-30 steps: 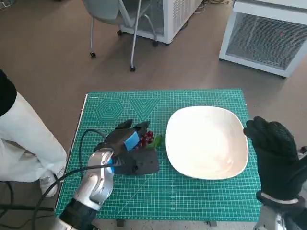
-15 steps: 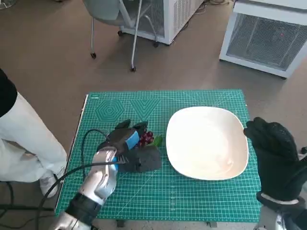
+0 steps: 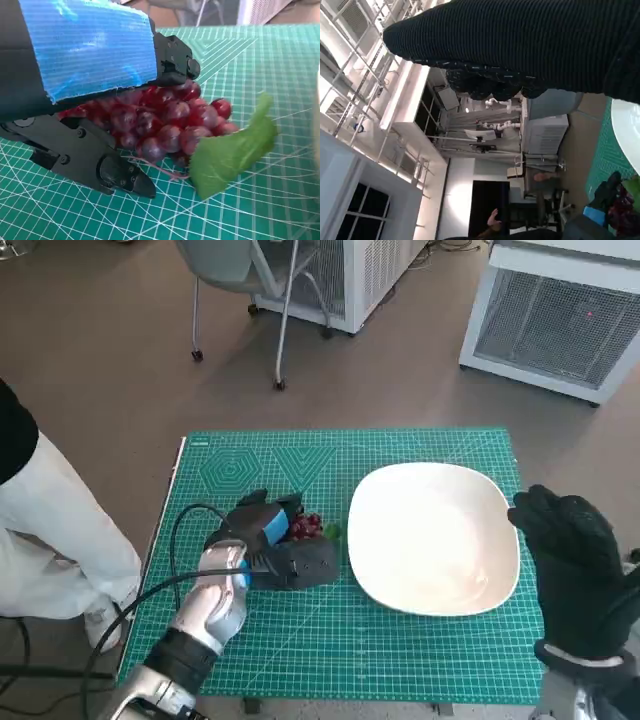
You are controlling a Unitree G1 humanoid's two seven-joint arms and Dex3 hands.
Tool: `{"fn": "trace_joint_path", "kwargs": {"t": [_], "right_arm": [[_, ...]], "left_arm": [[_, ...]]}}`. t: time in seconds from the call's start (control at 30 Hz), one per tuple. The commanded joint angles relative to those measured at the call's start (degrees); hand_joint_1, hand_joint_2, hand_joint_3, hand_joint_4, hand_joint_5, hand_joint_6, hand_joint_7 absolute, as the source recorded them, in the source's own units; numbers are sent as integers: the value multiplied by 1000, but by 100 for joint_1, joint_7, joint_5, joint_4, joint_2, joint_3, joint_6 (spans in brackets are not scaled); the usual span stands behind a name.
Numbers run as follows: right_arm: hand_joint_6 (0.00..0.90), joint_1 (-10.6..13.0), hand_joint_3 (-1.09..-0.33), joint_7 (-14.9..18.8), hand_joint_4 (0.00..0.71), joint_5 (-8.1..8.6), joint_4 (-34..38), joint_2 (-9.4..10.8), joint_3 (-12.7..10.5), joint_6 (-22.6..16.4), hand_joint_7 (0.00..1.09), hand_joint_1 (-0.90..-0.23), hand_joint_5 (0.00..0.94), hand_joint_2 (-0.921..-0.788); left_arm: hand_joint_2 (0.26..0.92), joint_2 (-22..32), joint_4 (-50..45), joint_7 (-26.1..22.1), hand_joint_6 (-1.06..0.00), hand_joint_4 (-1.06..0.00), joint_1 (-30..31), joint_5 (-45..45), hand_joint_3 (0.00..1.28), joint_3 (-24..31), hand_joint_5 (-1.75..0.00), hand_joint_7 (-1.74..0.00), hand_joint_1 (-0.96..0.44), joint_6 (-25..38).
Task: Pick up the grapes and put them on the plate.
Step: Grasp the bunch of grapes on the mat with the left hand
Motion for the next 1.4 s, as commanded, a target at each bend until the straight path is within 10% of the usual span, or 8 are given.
{"fn": "trace_joint_path", "kwargs": {"t": [0.03,0.53,0.77,0.9,1.03,1.2,1.4], "right_arm": [[274,99,-519,-8,502,-61,115,42,16,8,867,-382,511,-921],[274,158,-519,-17,502,-46,46,13,11,40,866,-382,512,-921],[274,150,-520,-37,501,-67,56,23,22,47,867,-381,513,-921],[273,161,-520,-57,500,-88,23,24,35,54,868,-380,513,-921],[273,145,-520,-54,500,-82,33,14,29,61,868,-380,514,-921],[272,124,-521,-48,499,-59,50,8,18,76,869,-380,515,-921],[272,120,-520,-24,499,-51,58,13,19,54,869,-380,516,-921]], "left_arm": [[799,-94,352,78,-292,-128,-183,-116,8,-62,-10,-8,-243,-110],[811,-98,519,128,-340,-179,-265,-278,5,-80,-15,-19,-205,-200],[844,-59,634,753,-627,-576,-162,-448,25,18,-309,-76,24,-776],[866,12,712,1057,-677,-634,-117,-368,113,-91,-946,-650,82,-1054],[744,44,791,1114,-603,-583,-154,-277,428,-200,-1253,-1153,23,-1100],[681,39,912,1138,-633,-483,-223,-236,598,-280,-1558,-1132,9,-1050],[753,23,1049,1248,-533,-500,-263,-292,496,-269,-1422,-1327,4,-1105]]}}
